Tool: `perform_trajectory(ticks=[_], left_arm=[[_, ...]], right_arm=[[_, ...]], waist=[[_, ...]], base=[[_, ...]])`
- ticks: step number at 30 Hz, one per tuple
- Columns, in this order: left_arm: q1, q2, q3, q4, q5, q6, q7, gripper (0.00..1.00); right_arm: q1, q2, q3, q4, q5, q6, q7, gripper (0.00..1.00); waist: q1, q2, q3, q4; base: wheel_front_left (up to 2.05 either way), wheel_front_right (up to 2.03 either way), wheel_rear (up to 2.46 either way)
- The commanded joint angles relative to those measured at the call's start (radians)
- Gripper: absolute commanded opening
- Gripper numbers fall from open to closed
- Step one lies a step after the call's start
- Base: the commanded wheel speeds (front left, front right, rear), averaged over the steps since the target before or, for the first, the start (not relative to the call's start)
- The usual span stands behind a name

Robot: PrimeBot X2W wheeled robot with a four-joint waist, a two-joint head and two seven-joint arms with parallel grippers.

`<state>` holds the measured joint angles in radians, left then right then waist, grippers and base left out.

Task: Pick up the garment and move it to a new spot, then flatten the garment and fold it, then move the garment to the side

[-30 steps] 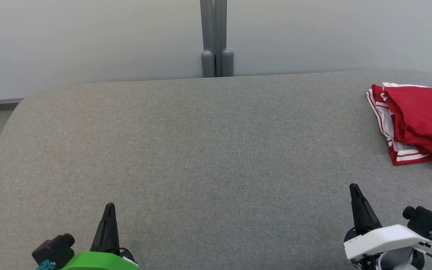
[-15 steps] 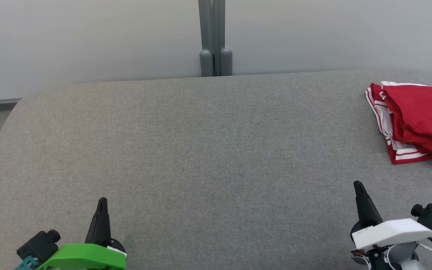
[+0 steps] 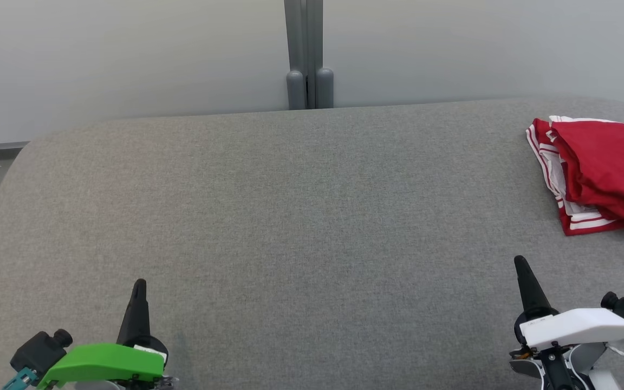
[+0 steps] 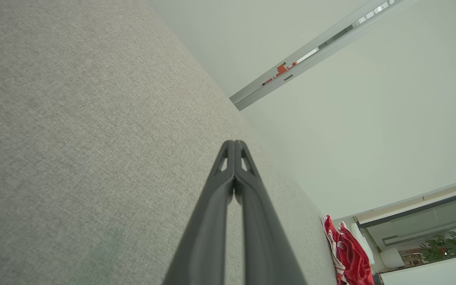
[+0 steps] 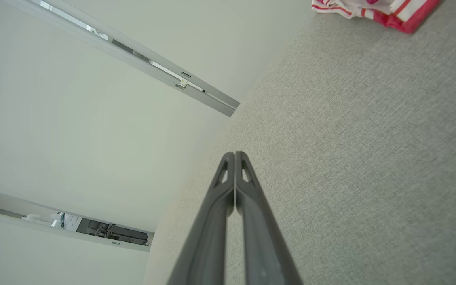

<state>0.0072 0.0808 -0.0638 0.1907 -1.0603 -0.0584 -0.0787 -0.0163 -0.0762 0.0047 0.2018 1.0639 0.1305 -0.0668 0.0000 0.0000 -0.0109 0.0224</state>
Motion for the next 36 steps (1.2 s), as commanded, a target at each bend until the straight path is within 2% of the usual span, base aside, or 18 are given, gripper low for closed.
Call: perform_trajectory(ticks=[1,36], left_arm=[[-0.029,0.009,0.010,-0.006,-0.032,-0.009,0.008,0.00],[-0.083,0.007,0.083,0.028,-0.364,-0.049,0.096,0.00]], right_arm=[[-0.025,-0.006,-0.007,-0.005,0.033,0.000,0.007,0.00],[-0.066,-0.001,-0.055,0.023,0.354,0.000,0.096,0.00]], waist=[[0.0000,0.0000,0.000,-0.001],[0.0000,0.0000,0.007,-0.012]], base=[[0.00,0.00,0.00],[0.00,0.00,0.00]])
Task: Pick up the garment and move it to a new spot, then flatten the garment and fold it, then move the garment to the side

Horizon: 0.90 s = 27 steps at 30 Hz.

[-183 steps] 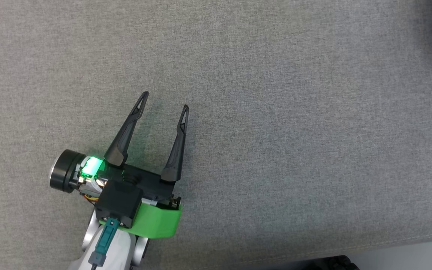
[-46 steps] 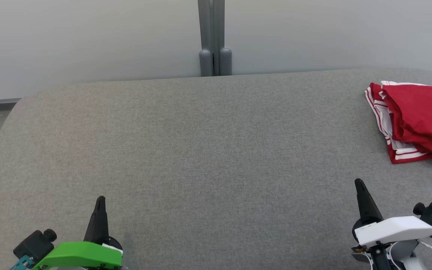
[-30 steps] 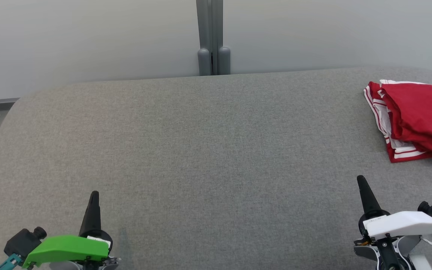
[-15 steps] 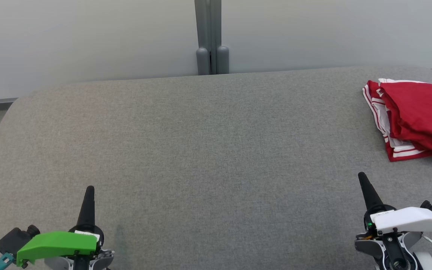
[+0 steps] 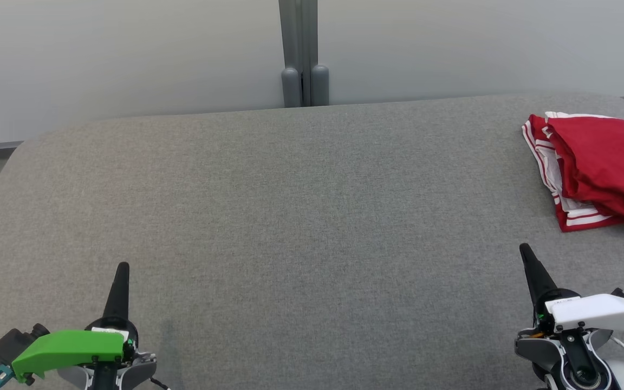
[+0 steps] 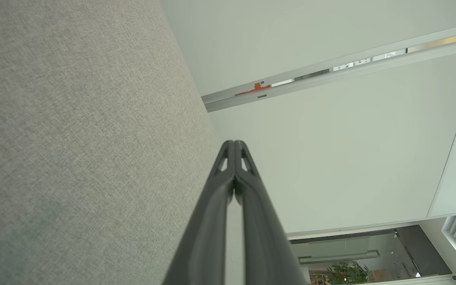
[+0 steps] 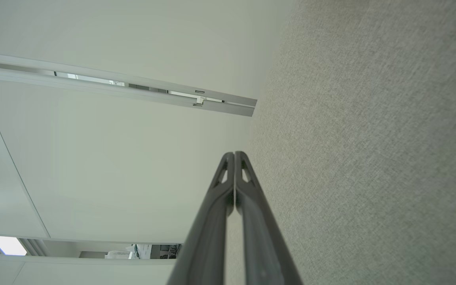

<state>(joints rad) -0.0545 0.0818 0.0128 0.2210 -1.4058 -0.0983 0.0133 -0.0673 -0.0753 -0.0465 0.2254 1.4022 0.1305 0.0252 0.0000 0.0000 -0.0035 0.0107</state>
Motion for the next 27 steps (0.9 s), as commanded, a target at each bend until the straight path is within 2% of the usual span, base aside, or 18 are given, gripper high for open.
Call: perform_trajectory(ticks=[1,27], left_arm=[[-0.022,0.006,0.008,-0.001,-0.025,-0.010,0.006,0.00],[-0.053,0.001,0.055,0.020,-0.211,-0.032,0.060,0.00]], right_arm=[[-0.016,-0.002,-0.005,0.000,0.022,0.000,0.007,0.00],[-0.040,0.004,-0.036,0.017,0.203,0.000,0.061,0.00]], waist=[[0.0000,0.0000,0.000,0.000],[0.0000,0.0000,0.005,-0.009]], base=[[0.00,0.00,0.00],[0.00,0.00,0.00]])
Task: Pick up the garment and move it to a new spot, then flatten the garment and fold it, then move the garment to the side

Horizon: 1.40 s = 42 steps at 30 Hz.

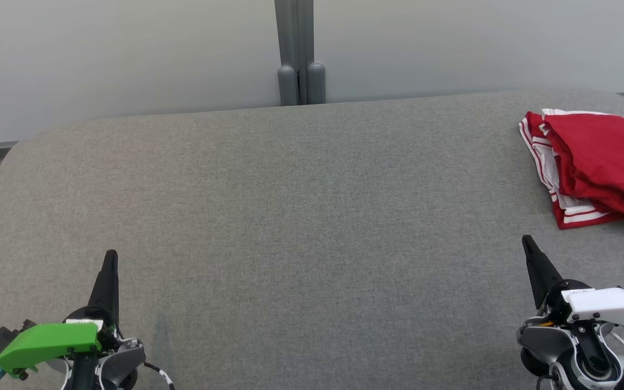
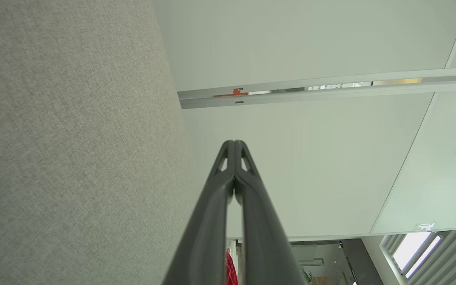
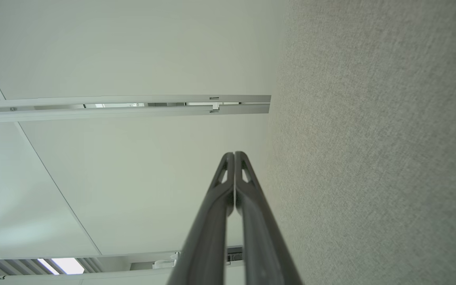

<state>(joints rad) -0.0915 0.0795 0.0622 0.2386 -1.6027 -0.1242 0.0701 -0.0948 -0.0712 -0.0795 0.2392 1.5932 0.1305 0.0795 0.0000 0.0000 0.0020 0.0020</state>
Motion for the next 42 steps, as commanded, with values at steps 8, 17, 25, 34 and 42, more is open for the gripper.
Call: perform_trajectory(ticks=[8,17,25,34,42], left_arm=[[-0.021,0.001,0.016,0.006,-0.045,-0.011,0.015,0.00],[-0.021,-0.003,0.019,0.006,-0.039,-0.011,0.017,0.00],[-0.022,-0.005,0.023,0.006,-0.034,-0.011,0.021,0.00],[-0.022,-0.008,0.026,0.006,-0.032,-0.010,0.023,0.00],[-0.022,-0.010,0.028,0.006,-0.030,-0.010,0.026,0.00]], right_arm=[[-0.015,0.002,-0.010,0.005,0.042,0.000,0.017,0.00],[-0.015,0.004,-0.013,0.005,0.038,0.000,0.018,0.00],[-0.016,0.006,-0.016,0.006,0.035,0.000,0.021,0.00],[-0.016,0.008,-0.018,0.006,0.033,0.000,0.022,0.00],[-0.016,0.009,-0.020,0.006,0.032,0.000,0.024,0.00]], waist=[[0.0000,0.0000,0.001,-0.002],[0.0000,0.0000,0.001,-0.002],[0.0000,0.0000,0.001,-0.002],[0.0000,0.0000,0.001,-0.002],[0.0000,0.0000,0.001,-0.002]], base=[[0.00,0.00,0.00],[0.00,0.00,0.00],[0.00,0.00,0.00],[0.00,0.00,0.00],[0.00,0.00,0.00]])
